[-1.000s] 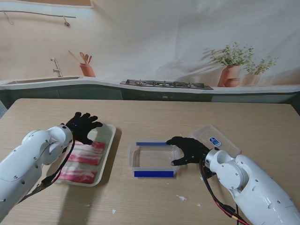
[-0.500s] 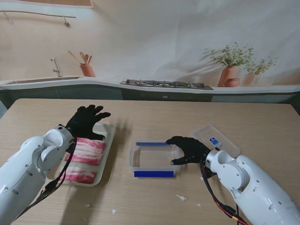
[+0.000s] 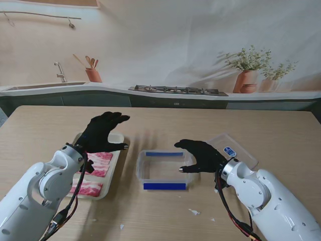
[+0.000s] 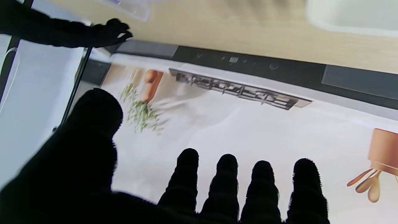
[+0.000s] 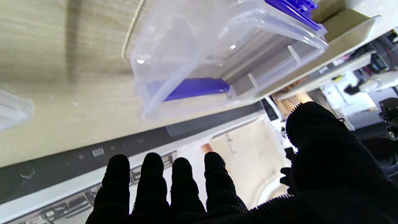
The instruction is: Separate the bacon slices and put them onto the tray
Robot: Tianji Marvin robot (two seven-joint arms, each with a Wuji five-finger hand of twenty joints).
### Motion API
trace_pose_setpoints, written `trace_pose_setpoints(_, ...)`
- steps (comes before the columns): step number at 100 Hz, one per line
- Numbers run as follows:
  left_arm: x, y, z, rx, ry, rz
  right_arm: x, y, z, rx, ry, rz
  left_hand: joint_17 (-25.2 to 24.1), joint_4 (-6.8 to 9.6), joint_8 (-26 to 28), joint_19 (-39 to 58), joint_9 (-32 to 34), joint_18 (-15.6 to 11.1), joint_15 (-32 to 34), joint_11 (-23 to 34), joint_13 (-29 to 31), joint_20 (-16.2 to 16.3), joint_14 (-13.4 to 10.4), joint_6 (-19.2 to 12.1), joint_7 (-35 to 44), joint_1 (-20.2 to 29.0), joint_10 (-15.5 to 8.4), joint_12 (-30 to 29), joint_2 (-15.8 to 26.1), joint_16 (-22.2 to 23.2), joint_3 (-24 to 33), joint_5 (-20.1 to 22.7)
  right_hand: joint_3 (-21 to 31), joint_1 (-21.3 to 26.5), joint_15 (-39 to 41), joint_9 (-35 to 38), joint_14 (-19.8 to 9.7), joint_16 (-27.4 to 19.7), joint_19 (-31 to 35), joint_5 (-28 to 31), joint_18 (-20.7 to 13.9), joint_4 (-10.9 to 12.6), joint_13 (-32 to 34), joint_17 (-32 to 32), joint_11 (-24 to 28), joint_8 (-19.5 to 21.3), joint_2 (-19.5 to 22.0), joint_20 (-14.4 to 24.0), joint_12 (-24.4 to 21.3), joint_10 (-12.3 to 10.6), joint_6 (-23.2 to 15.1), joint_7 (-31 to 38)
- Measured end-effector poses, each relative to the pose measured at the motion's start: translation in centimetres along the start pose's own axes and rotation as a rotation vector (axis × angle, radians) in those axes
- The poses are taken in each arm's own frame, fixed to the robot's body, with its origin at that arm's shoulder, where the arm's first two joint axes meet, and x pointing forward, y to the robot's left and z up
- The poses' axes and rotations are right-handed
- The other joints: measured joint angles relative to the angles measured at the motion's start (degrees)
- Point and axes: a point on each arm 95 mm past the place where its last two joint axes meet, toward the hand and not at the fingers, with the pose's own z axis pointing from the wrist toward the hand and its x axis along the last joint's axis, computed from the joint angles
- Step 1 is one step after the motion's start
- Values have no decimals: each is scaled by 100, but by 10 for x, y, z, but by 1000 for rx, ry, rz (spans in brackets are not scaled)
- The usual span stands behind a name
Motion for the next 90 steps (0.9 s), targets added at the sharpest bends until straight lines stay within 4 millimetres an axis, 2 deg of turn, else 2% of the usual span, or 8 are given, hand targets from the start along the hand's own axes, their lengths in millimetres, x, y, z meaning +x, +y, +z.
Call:
trace_pose_setpoints(24, 25, 9, -14, 53, 16, -141, 10, 13, -11, -90, 54, 11, 0, 0, 6, 0, 8, 52, 94, 32, 50, 0, 76, 107, 10, 5, -1, -41, 46, 0, 0, 137, -73, 0, 0, 0, 0, 0, 0, 5, 2, 0, 0, -1, 6, 0, 240, 0, 9, 0, -1, -11)
trace_pose_setpoints(38, 34, 14, -21, 90, 22, -183, 16, 20, -17, -162, 85, 134, 0, 0, 6, 0, 10, 56, 158, 82, 50, 0, 88, 191, 7, 6, -1, -86, 46, 0, 0, 153, -290, 10, 0, 0, 0, 0, 0, 17, 2, 0, 0, -15, 295, 0, 412, 0, 136, 0, 2, -51)
trace_pose_setpoints(47, 39, 18, -28, 143, 18, -290, 20, 23, -20, -206, 99, 210, -3, 0, 6, 0, 10, 65, 158, 83, 50, 0, 105, 287, -23, 90, -1, -142, 46, 0, 0, 159, -365, 10, 0, 1, 0, 0, 0, 18, 3, 0, 0, -50, 299, -1, 412, 0, 148, 0, 5, -52)
trace_pose_setpoints(52, 41, 21, -30, 162, 18, -343, 21, 24, -22, -217, 102, 224, -6, 1, 6, 0, 10, 249, 158, 83, 50, 0, 195, 339, -65, 90, -1, -156, 46, -28, 0, 160, -426, 51, -27, 1, 0, 0, 1, 21, 3, 0, 0, -62, 299, -51, 487, 0, 149, 0, 15, -54)
trace_pose_setpoints(57, 44, 24, -33, 168, 21, -357, 22, 24, -22, -225, 104, 237, -6, 1, 6, 0, 10, 269, 158, 83, 50, 0, 246, 339, -68, 90, -1, -163, 46, -87, 0, 160, -426, 94, -56, 1, 0, 0, 1, 30, 4, 0, 0, -67, 301, -56, 547, 0, 149, 0, 77, -55)
trace_pose_setpoints(62, 46, 28, -35, 163, 25, -361, 22, 24, -23, -234, 107, 262, -6, 1, 6, 0, 10, 355, 156, 74, 50, -6, 248, 339, -74, 90, -1, -213, 46, -168, 0, 160, -445, 142, -58, 1, 0, 0, 1, 83, 4, 0, 0, -78, 355, -59, 575, 0, 152, 0, 81, -56)
trace_pose_setpoints(70, 47, 32, -38, 158, 35, -369, 23, 24, -22, -254, 105, 326, -7, 1, 6, 0, 10, 413, 155, 67, 51, -21, 252, 341, -75, 93, -1, -225, 46, -225, 0, 232, -1024, 371, -82, 1, 4, 0, 1, 107, 12, 0, 0, -124, 429, -195, 754, -14, 159, 0, 139, -55)
trace_pose_setpoints(90, 41, 39, -40, 149, 22, -416, 28, 17, -14, -256, 70, 423, -11, 1, 6, -3, 10, 434, 155, 79, 55, -183, 291, 410, -144, 95, -1, -225, 42, -235, 0, 297, -1100, 508, -129, 1, 18, -4, 1, 155, 69, 0, 0, -137, 444, -201, 820, -22, 183, 0, 144, -51)
